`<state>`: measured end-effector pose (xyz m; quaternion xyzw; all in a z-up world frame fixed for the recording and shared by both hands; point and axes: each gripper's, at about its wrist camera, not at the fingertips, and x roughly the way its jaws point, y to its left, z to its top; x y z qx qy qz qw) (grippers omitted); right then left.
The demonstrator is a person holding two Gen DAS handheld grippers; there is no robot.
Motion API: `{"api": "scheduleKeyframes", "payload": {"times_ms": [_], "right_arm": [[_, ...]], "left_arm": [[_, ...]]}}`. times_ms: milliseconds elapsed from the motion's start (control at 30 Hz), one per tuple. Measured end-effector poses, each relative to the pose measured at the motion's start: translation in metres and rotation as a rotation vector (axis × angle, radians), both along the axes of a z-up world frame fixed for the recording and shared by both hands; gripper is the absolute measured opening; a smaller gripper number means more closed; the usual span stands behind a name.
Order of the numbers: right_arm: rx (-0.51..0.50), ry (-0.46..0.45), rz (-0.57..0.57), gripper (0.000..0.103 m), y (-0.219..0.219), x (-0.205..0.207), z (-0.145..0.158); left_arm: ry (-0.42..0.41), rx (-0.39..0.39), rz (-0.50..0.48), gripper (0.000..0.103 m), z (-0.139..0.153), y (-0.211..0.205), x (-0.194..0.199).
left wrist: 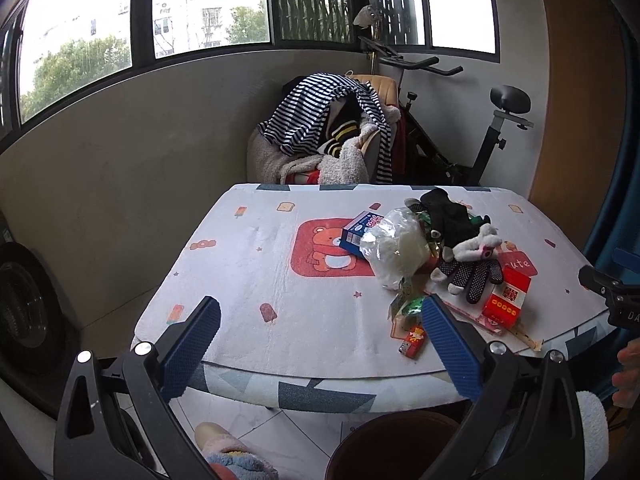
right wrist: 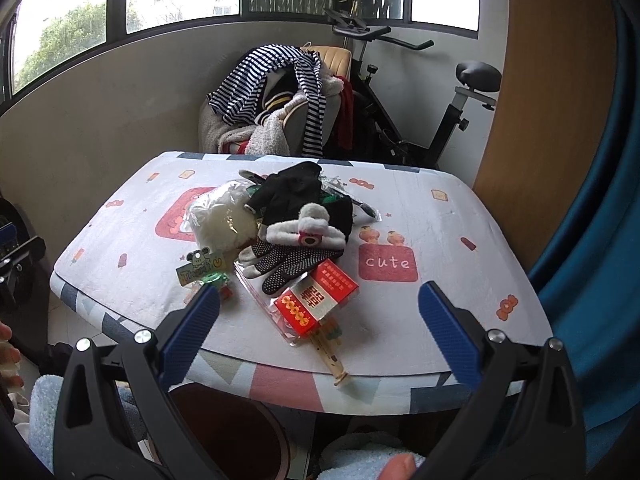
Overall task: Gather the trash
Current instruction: 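Reach the right gripper to the red-and-white gift box and close on it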
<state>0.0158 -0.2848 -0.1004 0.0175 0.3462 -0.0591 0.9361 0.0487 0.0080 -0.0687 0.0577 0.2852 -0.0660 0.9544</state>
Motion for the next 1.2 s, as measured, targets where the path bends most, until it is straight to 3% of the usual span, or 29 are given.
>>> {"api": "scheduleKeyframes", "payload": {"times_ms": [167,267,433,567,700,933,1033,1200], "right_arm": [[-0.016,0.107,-0.058,0.098,-0.014,0.020,-0.042],[0.029,0.141,-0.047,0.098,-0.018,0.033,-0.067],[0.053,0.189,-0.015,0.098,-0.008,0.065,-0.098],[0.024,0.213,-0.012,0.098,0.004,0.091,-0.115],[-0.173,0.215,0.049,0.098,0.018,0.105,-0.119],[-0.316,0.218,0.324,0.098,0.026,0.105,-0.111],[-0.321,0.220,0.353,0.098,0.018,0.110,-0.113],[-0.209,0.286,0.387,0.098,0.006,0.122,-0.129]], "left_arm": [[0.051,-0.008,0.002,0.099,-0.024,0.005,0.019],[0.107,-0.030,-0.030,0.099,-0.039,0.003,0.031],[0.153,0.002,-0.020,0.099,-0.058,-0.006,0.047],[0.200,-0.062,0.011,0.098,-0.067,0.001,0.060],[0.209,-0.067,0.033,0.098,-0.073,0.008,0.063],[0.218,-0.112,0.022,0.098,-0.077,0.013,0.066],[0.221,-0.128,0.013,0.098,-0.080,0.012,0.067],[0.227,-0.120,-0.001,0.098,-0.082,0.004,0.067]]}}
